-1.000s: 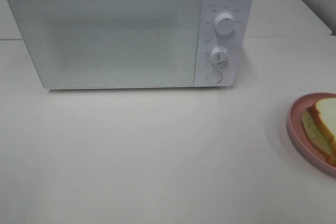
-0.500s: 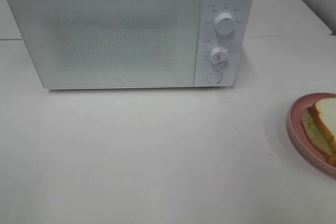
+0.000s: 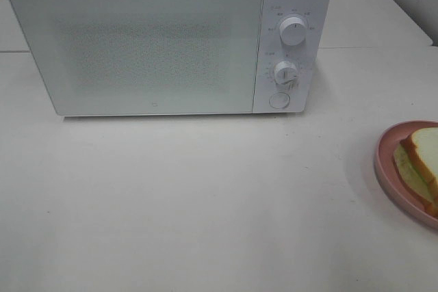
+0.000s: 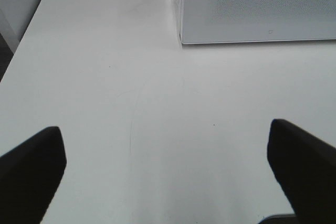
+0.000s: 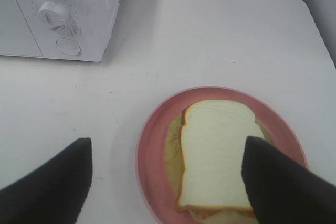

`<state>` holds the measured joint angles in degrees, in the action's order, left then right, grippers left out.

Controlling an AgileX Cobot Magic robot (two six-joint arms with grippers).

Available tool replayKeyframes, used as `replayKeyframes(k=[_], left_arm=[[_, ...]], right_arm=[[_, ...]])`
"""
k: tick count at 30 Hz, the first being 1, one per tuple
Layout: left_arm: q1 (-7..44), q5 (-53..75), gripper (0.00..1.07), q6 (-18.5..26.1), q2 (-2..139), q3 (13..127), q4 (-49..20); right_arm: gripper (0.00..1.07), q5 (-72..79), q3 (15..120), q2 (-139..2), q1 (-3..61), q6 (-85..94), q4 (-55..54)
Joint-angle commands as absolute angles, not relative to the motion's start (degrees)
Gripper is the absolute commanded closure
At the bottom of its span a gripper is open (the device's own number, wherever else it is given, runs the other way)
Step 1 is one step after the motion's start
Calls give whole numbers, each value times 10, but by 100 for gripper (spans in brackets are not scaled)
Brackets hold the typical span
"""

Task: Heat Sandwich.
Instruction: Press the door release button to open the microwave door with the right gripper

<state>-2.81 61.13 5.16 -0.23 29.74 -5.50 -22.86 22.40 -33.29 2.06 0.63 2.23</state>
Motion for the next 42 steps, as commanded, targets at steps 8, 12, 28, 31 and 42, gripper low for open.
replayKeyframes(k=[8, 12, 28, 31, 42], left_arm=[[-28, 610, 6, 49, -17, 299, -54], [-28, 610, 6, 49, -17, 299, -54], [-28, 610, 6, 49, -17, 299, -54], [-28, 610, 6, 49, -17, 299, -54], [-28, 610, 6, 49, -17, 299, -54]], right_arm=[[31, -95, 216, -426, 18, 0, 23], [31, -44, 216, -462, 18, 0, 23], [31, 179, 216, -597, 18, 0, 23], [31, 216, 216, -617, 18, 0, 23], [31, 328, 216, -702, 49, 29, 0]])
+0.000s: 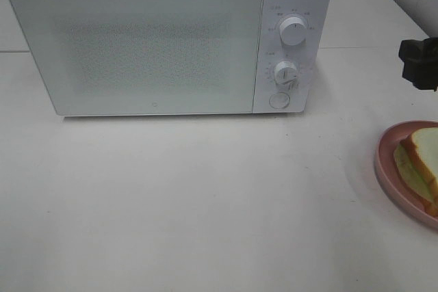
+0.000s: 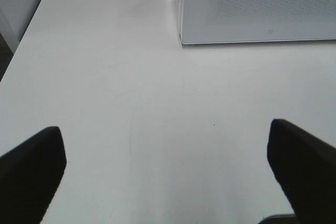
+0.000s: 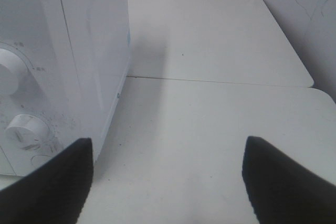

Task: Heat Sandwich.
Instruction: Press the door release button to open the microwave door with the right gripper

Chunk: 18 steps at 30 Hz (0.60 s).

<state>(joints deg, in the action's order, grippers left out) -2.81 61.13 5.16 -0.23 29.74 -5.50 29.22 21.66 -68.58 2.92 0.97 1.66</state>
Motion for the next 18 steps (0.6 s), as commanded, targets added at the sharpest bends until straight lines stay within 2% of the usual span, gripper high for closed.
replayKeyframes(k=[1, 10, 14, 18], left_arm=[[-28, 610, 6, 49, -17, 299, -54], [-28, 610, 6, 49, -17, 299, -54], [-28, 610, 6, 49, -17, 299, -54], [-28, 610, 6, 49, -17, 299, -54]], right_arm=[[31, 340, 215, -710, 61, 44, -11], [31, 492, 186, -782, 164, 154, -186], [31, 549, 180, -820, 239, 170, -282], [31, 565, 180, -841, 282, 167, -308]])
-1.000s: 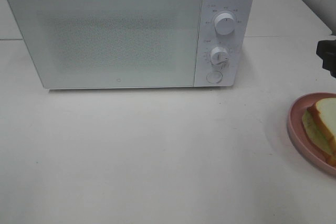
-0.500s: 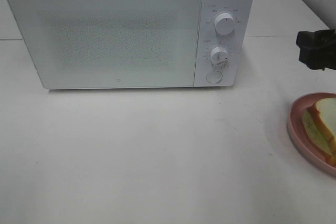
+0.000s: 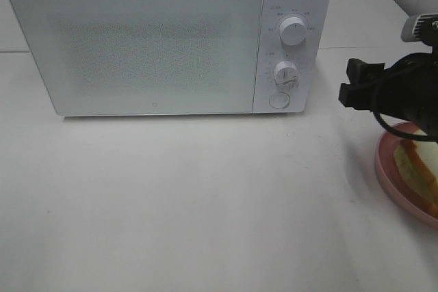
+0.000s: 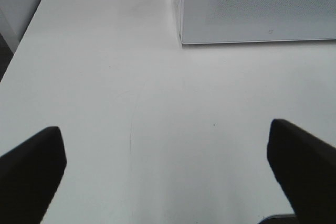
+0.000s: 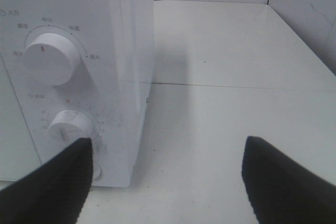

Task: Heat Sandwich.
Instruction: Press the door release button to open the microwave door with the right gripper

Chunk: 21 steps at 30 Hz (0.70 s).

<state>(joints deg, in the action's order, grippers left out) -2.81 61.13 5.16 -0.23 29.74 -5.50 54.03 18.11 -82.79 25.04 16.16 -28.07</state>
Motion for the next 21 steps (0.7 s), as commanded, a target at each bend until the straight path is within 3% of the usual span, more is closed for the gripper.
replayKeyframes(k=[1, 15, 21], left_arm=[[-28, 610, 6, 49, -17, 299, -54], [-28, 610, 6, 49, -17, 299, -54], [-28, 610, 6, 49, -17, 299, -54]], right_arm=[[31, 576, 180, -854, 304, 168, -321], [31, 644, 180, -939, 420, 168, -443], [31, 643, 180, -941, 425, 167, -439]])
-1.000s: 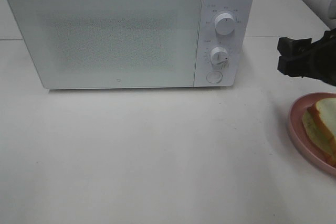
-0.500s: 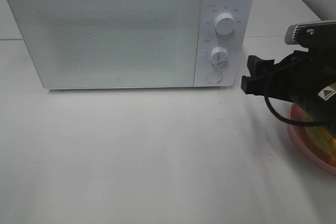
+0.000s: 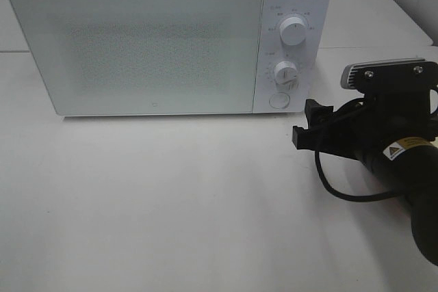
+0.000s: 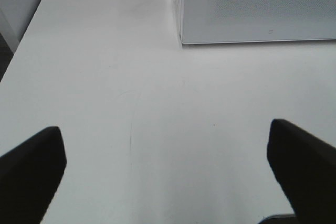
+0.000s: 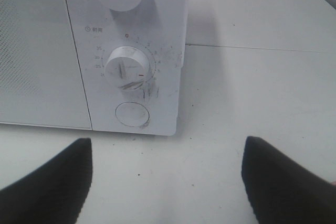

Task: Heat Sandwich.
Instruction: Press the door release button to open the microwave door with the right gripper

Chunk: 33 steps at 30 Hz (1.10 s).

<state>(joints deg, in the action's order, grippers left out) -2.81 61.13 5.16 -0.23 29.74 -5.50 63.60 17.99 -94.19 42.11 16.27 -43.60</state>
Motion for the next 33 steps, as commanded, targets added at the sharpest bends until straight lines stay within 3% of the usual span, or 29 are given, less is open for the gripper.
replayKeyframes(k=[1, 9, 33], left_arm=[[-28, 610, 6, 49, -17, 299, -54], [-28, 610, 6, 49, -17, 299, -54], [-28, 610, 6, 49, -17, 299, -54]], right_arm=[[31, 644, 180, -941, 425, 167, -439], [31, 643, 180, -941, 425, 93, -439], [31, 625, 180, -941, 425, -635, -436]])
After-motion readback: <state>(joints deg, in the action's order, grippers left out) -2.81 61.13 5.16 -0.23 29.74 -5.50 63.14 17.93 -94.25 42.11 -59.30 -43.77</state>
